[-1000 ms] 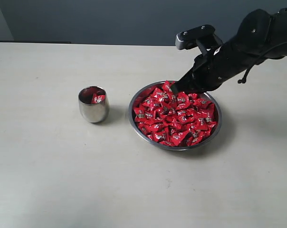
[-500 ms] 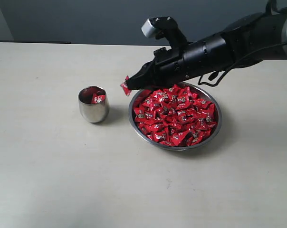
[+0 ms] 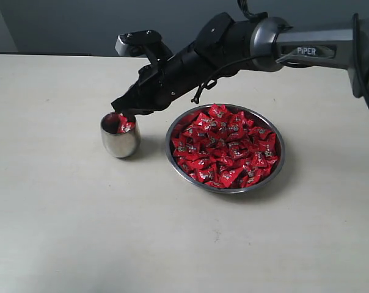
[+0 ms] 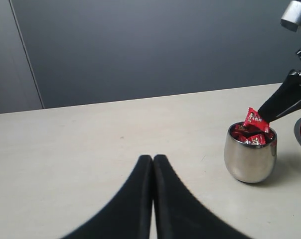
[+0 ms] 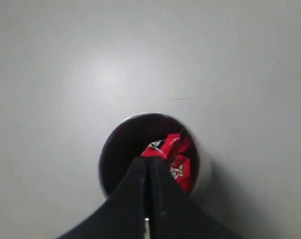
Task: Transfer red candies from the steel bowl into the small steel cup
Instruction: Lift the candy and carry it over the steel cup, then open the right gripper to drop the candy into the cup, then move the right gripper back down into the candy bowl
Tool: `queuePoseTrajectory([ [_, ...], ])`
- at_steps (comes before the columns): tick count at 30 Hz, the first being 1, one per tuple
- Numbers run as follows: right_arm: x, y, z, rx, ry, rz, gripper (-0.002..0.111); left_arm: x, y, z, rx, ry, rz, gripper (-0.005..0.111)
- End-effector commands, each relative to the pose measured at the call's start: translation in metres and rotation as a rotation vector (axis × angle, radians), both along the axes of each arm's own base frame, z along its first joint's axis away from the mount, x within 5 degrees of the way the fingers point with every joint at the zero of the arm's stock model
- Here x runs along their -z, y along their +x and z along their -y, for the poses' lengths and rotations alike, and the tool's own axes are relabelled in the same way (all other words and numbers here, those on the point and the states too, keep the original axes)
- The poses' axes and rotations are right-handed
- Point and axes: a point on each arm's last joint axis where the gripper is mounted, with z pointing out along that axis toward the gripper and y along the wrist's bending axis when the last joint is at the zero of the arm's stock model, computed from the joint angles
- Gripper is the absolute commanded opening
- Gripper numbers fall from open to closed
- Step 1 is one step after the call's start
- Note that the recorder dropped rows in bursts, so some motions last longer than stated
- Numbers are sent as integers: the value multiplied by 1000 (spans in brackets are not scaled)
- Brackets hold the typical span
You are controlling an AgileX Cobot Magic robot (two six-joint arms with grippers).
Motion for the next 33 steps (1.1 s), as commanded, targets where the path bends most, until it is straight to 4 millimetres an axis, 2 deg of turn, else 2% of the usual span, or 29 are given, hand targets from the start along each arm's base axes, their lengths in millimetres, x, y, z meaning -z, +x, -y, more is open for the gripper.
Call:
queuePoseTrajectory([
  [1, 6, 8, -6, 18, -1, 1, -1, 1, 0, 0, 3, 0, 6, 0],
  [19, 16, 9, -6, -6, -36, 1, -1, 1, 0, 0, 3, 0, 6, 0],
  [21, 15, 10, -6, 12, -33, -3, 5, 1, 0, 0, 3, 0, 6, 0],
  [24, 15, 10, -6, 17, -32, -8, 33, 1, 0, 0, 3, 0, 6, 0],
  [25, 14, 9, -6, 16, -31, -7, 37, 1, 0, 0, 3, 0, 6, 0],
  [27, 4, 9, -6, 18, -17, 6, 38, 1, 0, 0, 3, 0, 6, 0],
  [33, -42, 1, -2, 6, 50, 54, 35, 1, 0, 0, 3, 0, 6, 0],
])
